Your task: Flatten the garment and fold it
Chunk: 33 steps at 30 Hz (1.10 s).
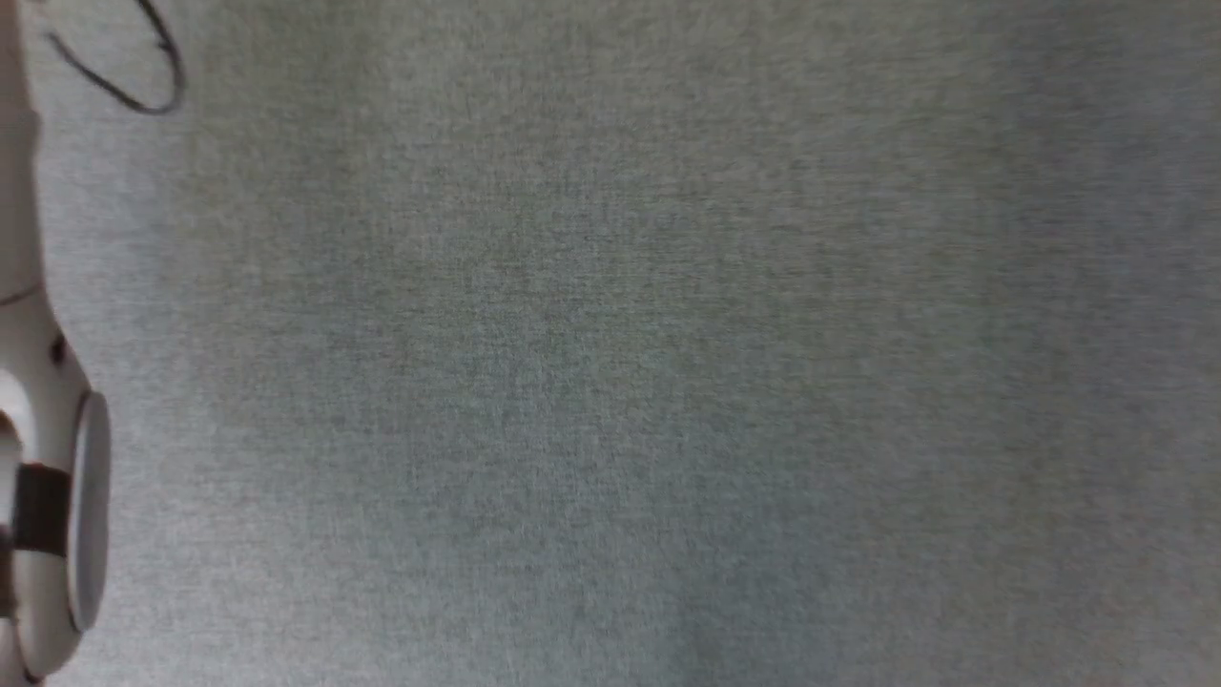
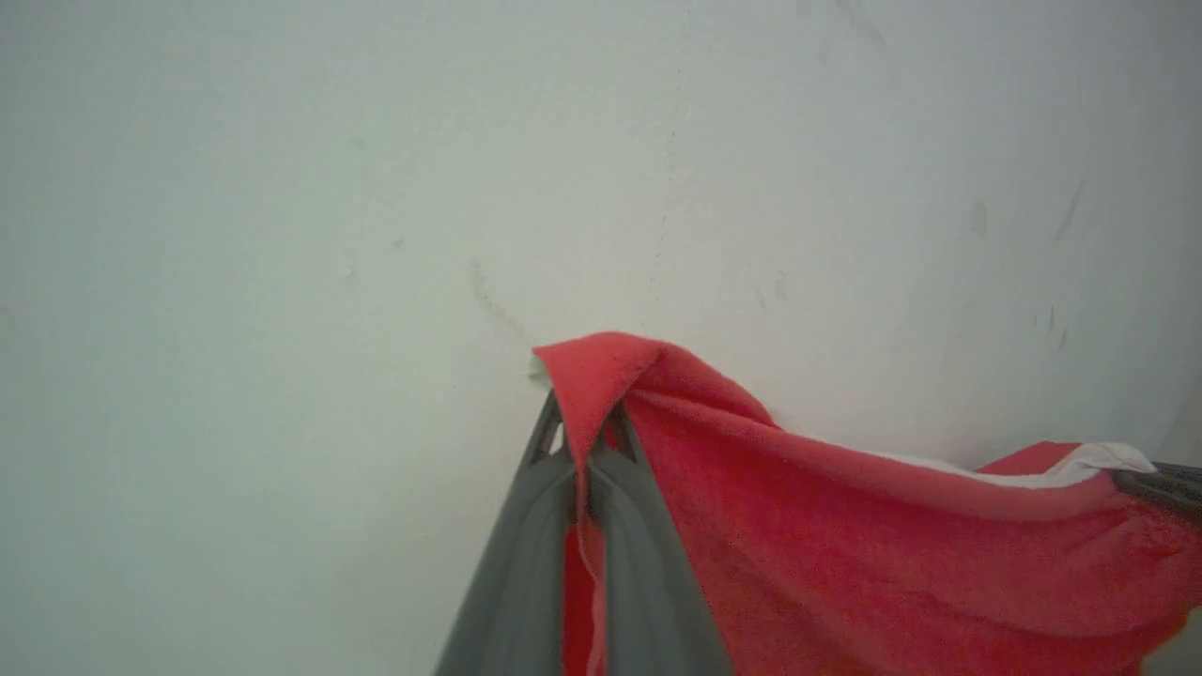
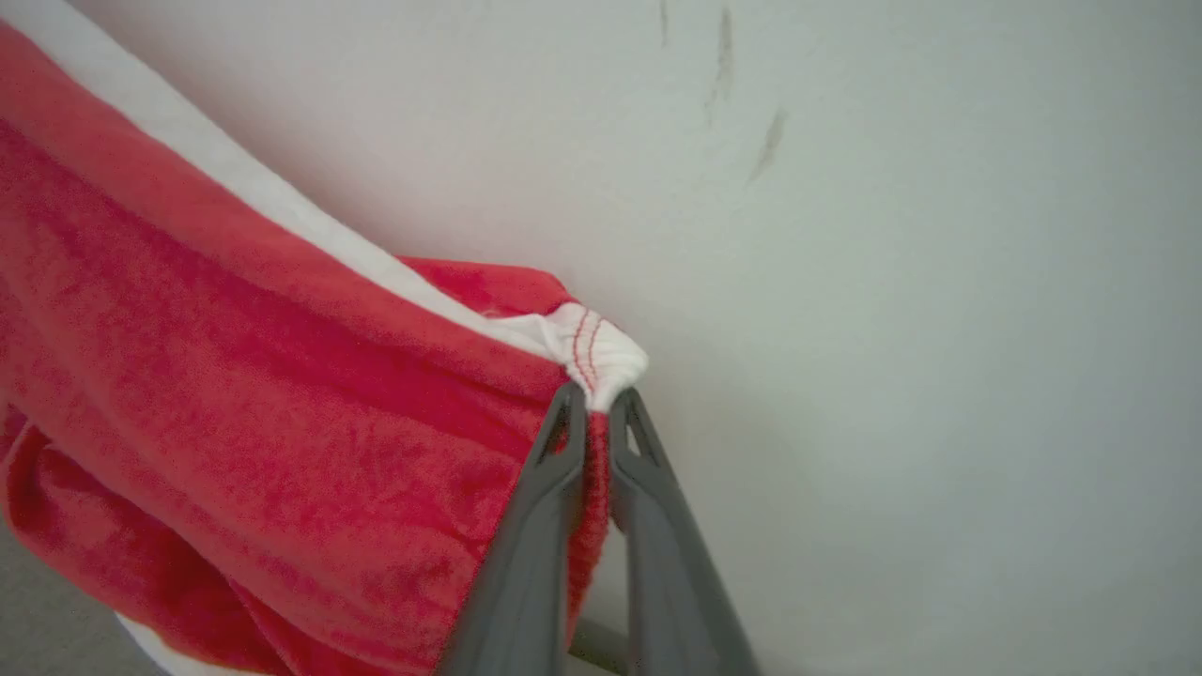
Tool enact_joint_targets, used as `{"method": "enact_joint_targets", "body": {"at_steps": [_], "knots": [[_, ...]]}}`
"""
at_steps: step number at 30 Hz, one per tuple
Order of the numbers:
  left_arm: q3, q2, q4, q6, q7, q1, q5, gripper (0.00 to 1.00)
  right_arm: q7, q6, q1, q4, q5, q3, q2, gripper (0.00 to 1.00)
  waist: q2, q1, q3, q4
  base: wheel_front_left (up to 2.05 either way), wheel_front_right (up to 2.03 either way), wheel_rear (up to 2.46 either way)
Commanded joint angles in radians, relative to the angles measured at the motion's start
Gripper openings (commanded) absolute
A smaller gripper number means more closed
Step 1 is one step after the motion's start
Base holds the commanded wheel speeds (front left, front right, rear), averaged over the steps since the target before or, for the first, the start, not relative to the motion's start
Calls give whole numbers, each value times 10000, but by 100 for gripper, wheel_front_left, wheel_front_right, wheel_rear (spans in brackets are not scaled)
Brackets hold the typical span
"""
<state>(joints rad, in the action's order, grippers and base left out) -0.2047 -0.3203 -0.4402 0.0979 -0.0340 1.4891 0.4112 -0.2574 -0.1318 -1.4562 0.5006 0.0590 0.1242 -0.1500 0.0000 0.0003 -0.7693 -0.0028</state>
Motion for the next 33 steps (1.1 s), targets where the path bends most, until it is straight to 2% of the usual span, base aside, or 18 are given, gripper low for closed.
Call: {"method": "enact_joint_targets", "body": {"at_steps": [1, 8, 13, 14, 24, 29, 33], "knots": [[-110, 45, -72, 106, -371, -275, 68, 0, 358, 11, -35, 246, 25, 208, -126, 0, 0, -3, -862, 318, 0, 0, 0], [-329, 100, 496, 211, -1090, -1100, 311, 0, 1349, 11, 532, 423, -470, 764, -284, 0, 0, -3, -521, 317, 0, 0, 0], [-564, -5, 1543, 206, -1161, -2822, 477, 0, 1777, 11, 2021, -195, -1473, 1124, -516, 0, 0, -3, 342, 278, 0, 0, 0], [-684, -116, 2014, 130, -1080, -3711, 459, 0, 1786, 11, 2833, -628, -1878, 1206, -655, 0, 0, -3, 728, 227, 0, 0, 0], [-782, -326, 4305, -537, -648, -8340, 1160, 0, 1210, 11, 6877, -3099, -3140, 849, -917, 0, 0, -3, 2331, 63, 0, 0, 0], [-988, -405, 5030, -714, -275, -10462, 1644, 0, 745, 11, 8872, -4328, -3392, 292, -761, 0, 0, -3, 3121, 121, 0, 0, 0], [-1193, -532, 5149, -657, 84, -11804, 2094, 0, 324, 11, 10389, -4969, -3554, -73, -567, 0, 0, -3, 3846, 212, 0, 0, 0]]}}
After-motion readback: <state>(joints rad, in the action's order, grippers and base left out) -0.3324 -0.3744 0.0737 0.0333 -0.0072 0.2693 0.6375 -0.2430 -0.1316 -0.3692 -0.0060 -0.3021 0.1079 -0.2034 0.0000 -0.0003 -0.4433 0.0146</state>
